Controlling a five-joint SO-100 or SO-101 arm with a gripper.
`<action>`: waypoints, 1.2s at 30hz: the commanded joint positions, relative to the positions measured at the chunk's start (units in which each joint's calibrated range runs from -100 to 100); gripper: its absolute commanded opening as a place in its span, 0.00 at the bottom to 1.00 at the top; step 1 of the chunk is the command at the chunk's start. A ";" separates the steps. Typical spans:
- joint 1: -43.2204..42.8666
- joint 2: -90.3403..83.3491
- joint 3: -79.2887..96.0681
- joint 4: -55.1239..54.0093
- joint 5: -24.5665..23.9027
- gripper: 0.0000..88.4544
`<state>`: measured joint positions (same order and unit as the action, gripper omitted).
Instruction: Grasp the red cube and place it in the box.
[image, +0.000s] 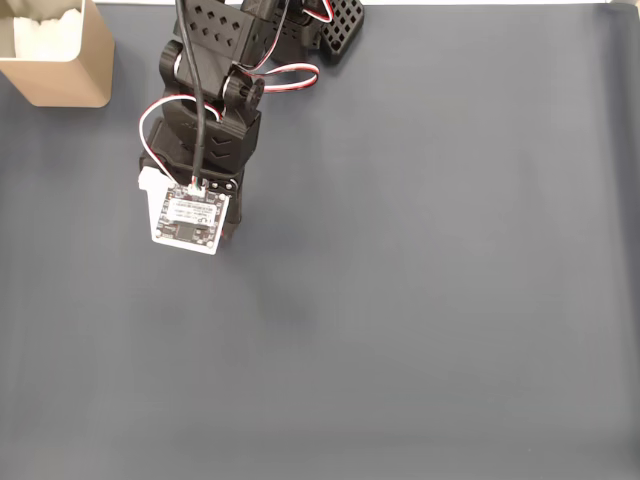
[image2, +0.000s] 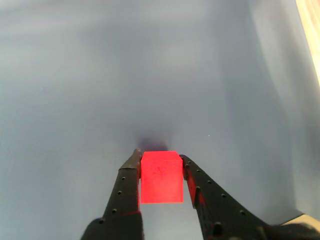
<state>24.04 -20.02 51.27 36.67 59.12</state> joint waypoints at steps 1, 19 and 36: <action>-0.17 -3.12 -6.01 4.72 -1.32 0.01; 4.94 -6.67 -28.18 31.93 -6.84 0.01; 17.09 -19.67 -26.54 36.60 -7.03 0.01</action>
<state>38.65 -36.69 25.32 73.03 51.89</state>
